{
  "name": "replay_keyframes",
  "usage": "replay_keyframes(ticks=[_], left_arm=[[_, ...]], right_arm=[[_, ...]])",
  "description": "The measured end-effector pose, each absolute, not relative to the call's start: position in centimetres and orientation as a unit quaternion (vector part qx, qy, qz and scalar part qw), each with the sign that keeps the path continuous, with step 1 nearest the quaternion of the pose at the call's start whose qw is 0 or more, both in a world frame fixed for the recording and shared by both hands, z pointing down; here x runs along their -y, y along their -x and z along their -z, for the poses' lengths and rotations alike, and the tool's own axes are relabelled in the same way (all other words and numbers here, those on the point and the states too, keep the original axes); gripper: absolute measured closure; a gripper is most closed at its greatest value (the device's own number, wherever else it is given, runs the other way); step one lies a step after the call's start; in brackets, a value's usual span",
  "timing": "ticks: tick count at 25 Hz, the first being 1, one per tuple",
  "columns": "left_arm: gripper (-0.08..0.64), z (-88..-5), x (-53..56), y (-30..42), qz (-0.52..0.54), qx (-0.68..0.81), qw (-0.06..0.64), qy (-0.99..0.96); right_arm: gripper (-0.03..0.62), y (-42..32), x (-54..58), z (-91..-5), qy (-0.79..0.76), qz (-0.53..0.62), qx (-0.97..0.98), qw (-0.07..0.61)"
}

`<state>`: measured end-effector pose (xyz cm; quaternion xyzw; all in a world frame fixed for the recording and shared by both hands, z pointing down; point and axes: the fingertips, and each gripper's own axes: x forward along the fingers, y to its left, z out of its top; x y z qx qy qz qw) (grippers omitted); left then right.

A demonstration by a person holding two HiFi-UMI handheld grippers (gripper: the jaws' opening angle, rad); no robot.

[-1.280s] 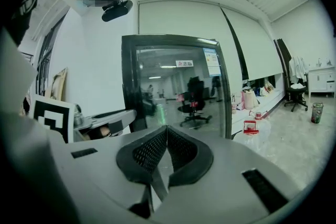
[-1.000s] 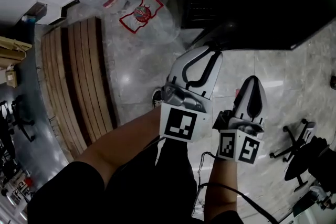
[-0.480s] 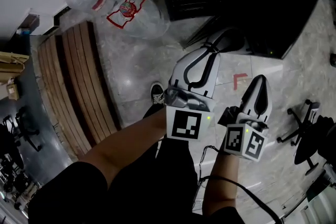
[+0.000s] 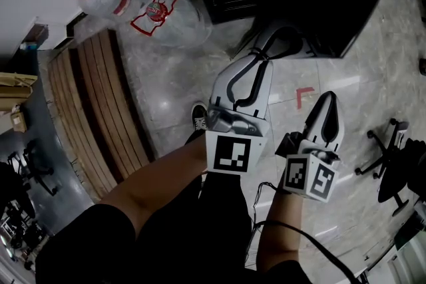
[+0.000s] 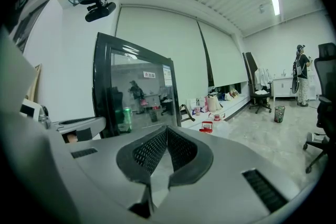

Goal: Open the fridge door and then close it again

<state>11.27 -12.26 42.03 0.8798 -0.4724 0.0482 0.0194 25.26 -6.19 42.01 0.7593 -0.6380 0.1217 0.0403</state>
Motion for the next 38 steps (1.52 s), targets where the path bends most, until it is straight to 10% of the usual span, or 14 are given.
replay_keyframes(ticks=[38], left_arm=[[0.479, -42.3, 27.6, -1.0, -0.031, 0.513, 0.019, -0.858]], right_arm=[[0.577, -19.9, 17.0, -43.6, -0.702, -0.136, 0.697, 0.052]])
